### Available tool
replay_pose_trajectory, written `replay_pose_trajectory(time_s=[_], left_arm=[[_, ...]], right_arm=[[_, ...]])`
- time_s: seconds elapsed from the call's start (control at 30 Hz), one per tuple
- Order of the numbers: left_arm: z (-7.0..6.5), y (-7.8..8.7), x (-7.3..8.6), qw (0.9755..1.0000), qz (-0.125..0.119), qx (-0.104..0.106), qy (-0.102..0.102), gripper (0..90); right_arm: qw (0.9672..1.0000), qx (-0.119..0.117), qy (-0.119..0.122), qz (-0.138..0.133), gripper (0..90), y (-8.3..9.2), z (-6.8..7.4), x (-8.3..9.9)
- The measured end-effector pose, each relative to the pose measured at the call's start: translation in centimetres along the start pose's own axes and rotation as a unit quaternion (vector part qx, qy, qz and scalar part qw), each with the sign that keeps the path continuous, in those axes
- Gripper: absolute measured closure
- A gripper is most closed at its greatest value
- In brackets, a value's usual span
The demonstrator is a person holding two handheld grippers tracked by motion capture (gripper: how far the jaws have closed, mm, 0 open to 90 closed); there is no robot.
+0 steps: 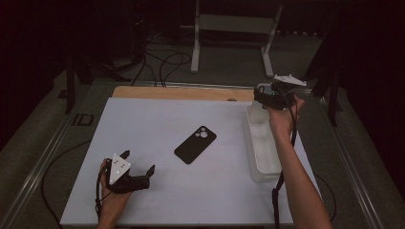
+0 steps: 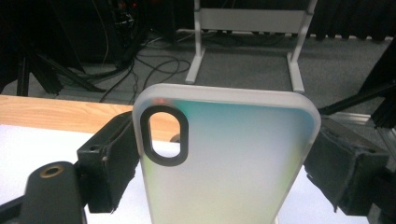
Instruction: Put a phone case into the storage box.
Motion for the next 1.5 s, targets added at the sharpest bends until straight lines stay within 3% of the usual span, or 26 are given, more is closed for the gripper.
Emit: replay_pose_trajectory(time_s=[0.37, 0.9, 1.27, 1.5], left_arm=[[0.0, 0.1, 0.0, 1.0, -0.002, 0.0, 0.001, 0.1], [0.0, 0.2, -0.1, 1.0, -0.003, 0.001, 0.001, 0.1], [-0.1, 0.1, 0.0, 1.0, -0.002, 0.001, 0.0, 0.1], [-0.1, 0.1, 0.0, 1.0, -0.002, 0.001, 0.0, 0.1]], right_arm=[[0.9993, 0.003, -0.003, 0.037, 16.3, -2.5, -0.3, 1.6], [0.9967, 0.008, -0.006, 0.081, 16.2, -4.8, -0.6, 3.9], [0.9944, 0.017, -0.002, 0.104, 16.2, -6.0, -0.7, 4.6], [0.9944, 0.014, -0.001, 0.105, 16.1, -6.5, -0.5, 4.7]])
Point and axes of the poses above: each handheld gripper's, and its own axes: y roughly backward along the jaws, x roughly out of its underside, z roughly to its left, the point moved 10 cm from there along -y, roughly forward along the jaws, and after that the axes turned 15 degrees about z, right-handed, at the moved point
